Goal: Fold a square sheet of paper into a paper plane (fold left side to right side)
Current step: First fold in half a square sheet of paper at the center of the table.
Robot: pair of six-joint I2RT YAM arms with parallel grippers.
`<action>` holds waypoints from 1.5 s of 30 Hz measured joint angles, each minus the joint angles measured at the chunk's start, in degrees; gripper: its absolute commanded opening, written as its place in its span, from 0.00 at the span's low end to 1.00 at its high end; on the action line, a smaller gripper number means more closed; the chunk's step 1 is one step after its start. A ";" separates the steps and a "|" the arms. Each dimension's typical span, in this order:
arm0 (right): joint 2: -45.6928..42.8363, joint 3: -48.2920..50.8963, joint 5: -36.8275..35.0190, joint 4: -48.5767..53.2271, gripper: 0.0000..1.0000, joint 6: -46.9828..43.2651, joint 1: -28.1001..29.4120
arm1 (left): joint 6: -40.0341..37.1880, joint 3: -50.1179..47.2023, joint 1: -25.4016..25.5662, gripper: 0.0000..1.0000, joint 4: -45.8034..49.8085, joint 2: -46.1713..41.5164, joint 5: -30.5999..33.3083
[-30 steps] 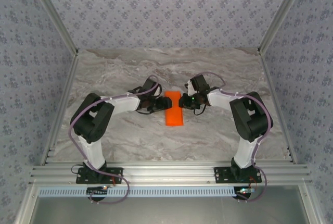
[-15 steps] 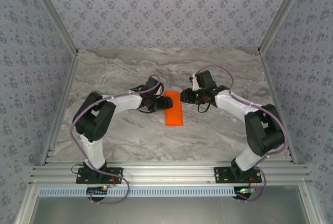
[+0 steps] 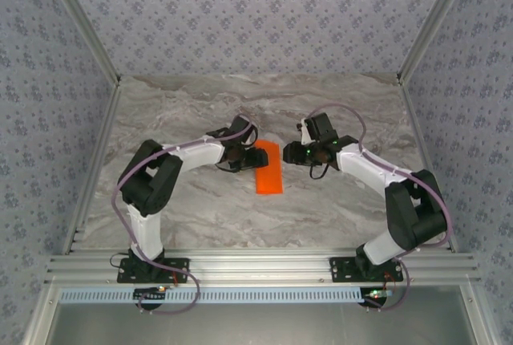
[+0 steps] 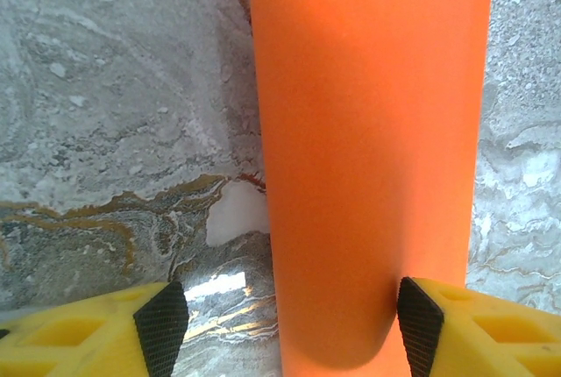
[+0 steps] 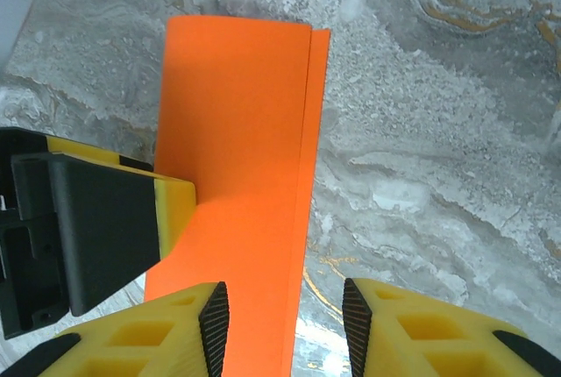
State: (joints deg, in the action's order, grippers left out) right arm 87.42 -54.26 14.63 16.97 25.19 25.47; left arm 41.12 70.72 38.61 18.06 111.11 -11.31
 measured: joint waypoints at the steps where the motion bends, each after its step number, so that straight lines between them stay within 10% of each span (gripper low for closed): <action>1: -0.07 0.17 -0.11 0.09 0.42 -0.04 0.00 | -0.15 0.31 0.11 0.69 0.39 0.17 0.28; 45: 2.69 2.38 2.78 -1.86 0.42 0.26 2.12 | -2.12 7.61 1.05 0.72 9.20 4.13 2.01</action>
State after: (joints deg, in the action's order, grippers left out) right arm 90.11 -51.88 17.41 15.11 25.45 27.59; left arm 39.00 78.32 39.66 27.27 115.24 -9.30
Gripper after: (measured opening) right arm 0.418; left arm 0.721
